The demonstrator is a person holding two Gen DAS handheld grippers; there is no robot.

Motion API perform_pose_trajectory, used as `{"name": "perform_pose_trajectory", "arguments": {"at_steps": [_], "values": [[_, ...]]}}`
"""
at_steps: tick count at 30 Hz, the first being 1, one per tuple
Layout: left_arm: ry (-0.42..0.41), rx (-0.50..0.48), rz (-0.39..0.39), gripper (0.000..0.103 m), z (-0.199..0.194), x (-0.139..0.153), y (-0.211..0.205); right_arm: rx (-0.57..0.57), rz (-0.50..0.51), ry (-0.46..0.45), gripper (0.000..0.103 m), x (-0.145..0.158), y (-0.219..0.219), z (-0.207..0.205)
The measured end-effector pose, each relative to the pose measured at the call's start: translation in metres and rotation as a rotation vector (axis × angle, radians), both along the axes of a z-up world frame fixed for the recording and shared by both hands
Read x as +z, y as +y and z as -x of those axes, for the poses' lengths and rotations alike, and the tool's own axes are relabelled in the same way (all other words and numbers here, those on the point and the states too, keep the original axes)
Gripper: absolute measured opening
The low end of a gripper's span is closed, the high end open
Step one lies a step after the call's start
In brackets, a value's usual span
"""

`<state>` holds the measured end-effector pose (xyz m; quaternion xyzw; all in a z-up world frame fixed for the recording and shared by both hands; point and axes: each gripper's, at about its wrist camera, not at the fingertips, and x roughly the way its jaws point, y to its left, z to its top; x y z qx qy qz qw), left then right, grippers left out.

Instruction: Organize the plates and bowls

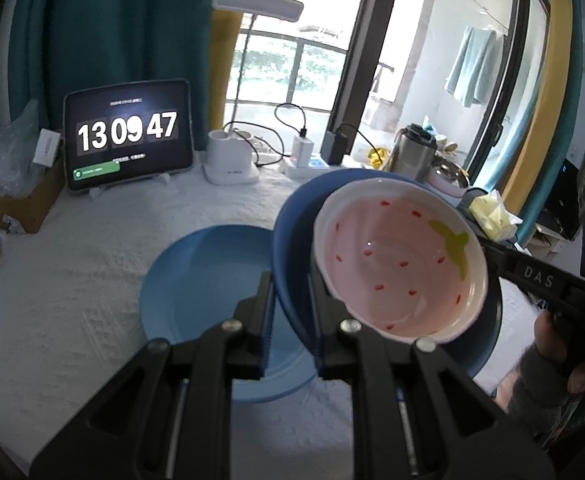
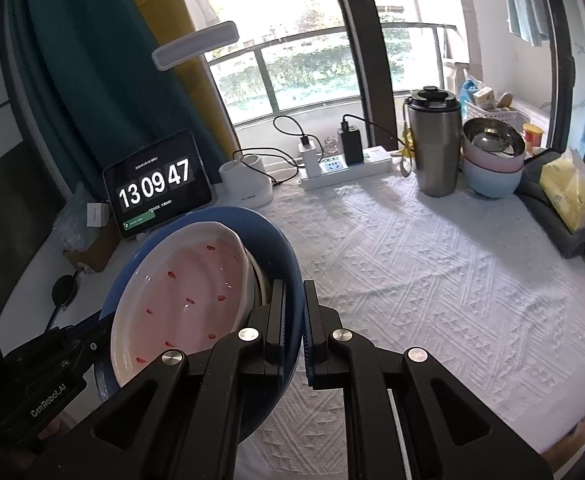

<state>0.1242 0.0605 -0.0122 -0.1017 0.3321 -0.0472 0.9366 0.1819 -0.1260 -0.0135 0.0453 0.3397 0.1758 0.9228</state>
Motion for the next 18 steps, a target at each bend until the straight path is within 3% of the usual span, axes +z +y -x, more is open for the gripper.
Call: {"name": "perform_pose_trajectory", "arguments": {"at_steps": [18], "values": [[0.003,0.055,0.01,0.015,0.004,-0.006,0.039,0.057,0.023,0.013,0.01,-0.005,0.043,-0.01]]}}
